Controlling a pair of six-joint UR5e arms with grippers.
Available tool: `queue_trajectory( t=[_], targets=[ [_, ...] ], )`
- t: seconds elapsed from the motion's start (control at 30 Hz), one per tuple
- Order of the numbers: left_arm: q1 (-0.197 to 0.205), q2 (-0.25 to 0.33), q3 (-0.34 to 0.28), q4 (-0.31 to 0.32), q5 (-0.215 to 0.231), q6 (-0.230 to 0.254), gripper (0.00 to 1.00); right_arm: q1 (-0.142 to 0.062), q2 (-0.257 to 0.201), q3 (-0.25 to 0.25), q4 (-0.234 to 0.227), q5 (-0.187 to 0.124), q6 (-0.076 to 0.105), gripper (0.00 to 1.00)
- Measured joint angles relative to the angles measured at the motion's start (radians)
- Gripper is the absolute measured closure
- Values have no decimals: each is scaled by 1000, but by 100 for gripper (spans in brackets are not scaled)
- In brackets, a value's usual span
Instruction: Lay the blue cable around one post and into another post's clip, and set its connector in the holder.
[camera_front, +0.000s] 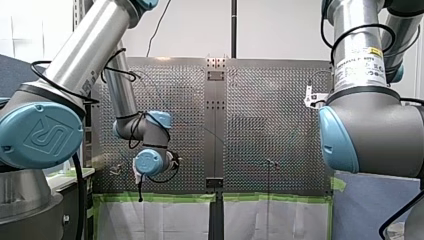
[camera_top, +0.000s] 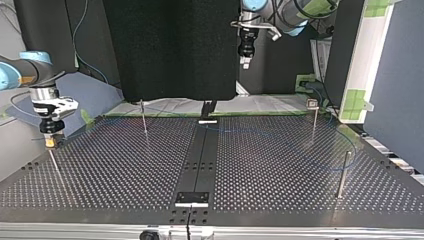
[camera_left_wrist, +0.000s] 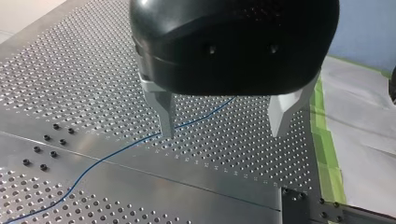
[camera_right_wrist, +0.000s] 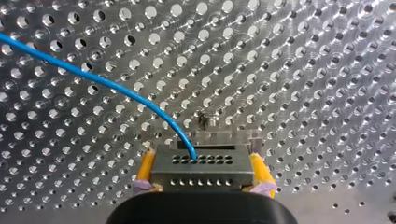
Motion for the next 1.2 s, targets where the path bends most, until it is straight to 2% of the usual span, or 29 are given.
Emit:
queue_trajectory(
  t=[0.33,0.73,0.93,1.0,1.07,1.1,1.13,1.17,1.2],
  targets=[
    [0,0,6,-10,0,0,0,0,1,-6,-6,-3,-4,81],
    [0,0,7,-10,0,0,0,-1,4,-16,-20,-19,5,81],
    [0,0,7,-11,0,0,0,0,4,-18,-15,-19,-8,81],
    [0,0,7,-11,0,0,0,0,4,-18,-15,-18,-12,78],
    [0,0,7,-11,0,0,0,0,5,-18,-15,-18,-14,64],
    [0,0,7,-11,0,0,0,1,5,-18,-15,-17,-14,64],
    [0,0,7,-11,0,0,0,1,5,-18,-16,-16,-14,48],
    [0,0,7,-11,0,0,0,1,5,-18,-16,-14,-14,23],
    [0,0,7,-11,0,0,0,1,6,-18,-16,-13,-15,23]
  ],
)
